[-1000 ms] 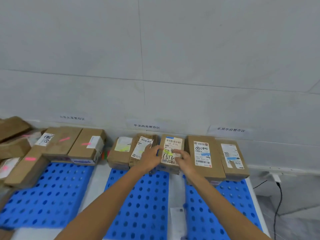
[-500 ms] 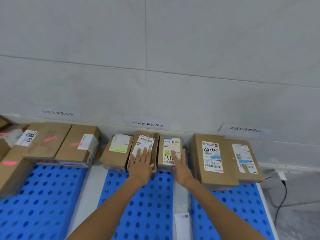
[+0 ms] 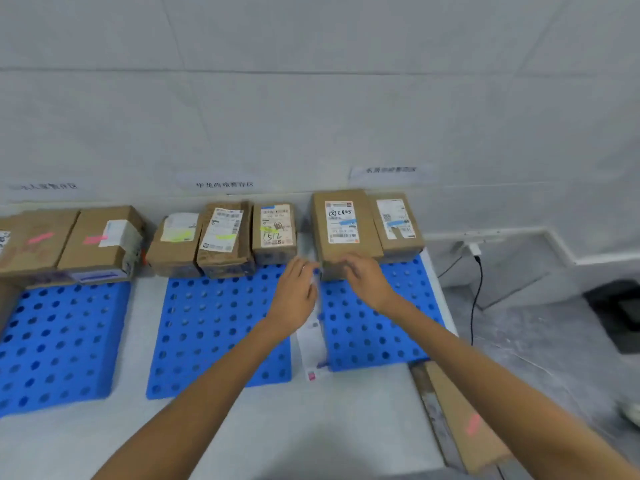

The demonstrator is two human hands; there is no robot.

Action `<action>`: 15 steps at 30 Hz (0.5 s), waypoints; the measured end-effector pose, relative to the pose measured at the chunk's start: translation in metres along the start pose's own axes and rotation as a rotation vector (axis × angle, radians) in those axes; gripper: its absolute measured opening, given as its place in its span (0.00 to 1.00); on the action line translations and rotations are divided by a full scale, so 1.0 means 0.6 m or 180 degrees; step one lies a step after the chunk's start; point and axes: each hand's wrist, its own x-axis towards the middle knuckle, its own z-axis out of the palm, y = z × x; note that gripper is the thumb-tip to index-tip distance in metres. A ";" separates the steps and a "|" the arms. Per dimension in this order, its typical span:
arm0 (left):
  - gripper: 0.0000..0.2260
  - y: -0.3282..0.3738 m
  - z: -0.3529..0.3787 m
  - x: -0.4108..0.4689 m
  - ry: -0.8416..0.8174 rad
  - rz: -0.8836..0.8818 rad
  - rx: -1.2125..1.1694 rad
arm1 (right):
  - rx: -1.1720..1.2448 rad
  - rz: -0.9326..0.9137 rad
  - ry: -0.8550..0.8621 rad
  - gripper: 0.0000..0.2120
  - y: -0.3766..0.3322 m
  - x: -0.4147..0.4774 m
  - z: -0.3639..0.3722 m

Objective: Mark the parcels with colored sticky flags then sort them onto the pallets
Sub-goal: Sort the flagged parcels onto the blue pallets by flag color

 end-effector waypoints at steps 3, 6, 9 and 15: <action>0.15 0.073 0.066 -0.041 -0.0141 0.0138 -0.0358 | 0.0124 0.0277 0.0191 0.12 0.060 -0.102 -0.054; 0.14 0.141 0.136 -0.092 -0.0535 -0.0111 -0.0815 | 0.0208 0.0888 0.0311 0.13 0.144 -0.214 -0.099; 0.14 0.192 0.214 -0.136 -0.1053 -0.0600 -0.1161 | 0.0063 0.1595 0.0422 0.13 0.238 -0.326 -0.129; 0.24 0.294 0.318 -0.202 -0.2473 -0.1363 -0.1280 | 0.0508 0.2831 -0.0808 0.14 0.326 -0.475 -0.111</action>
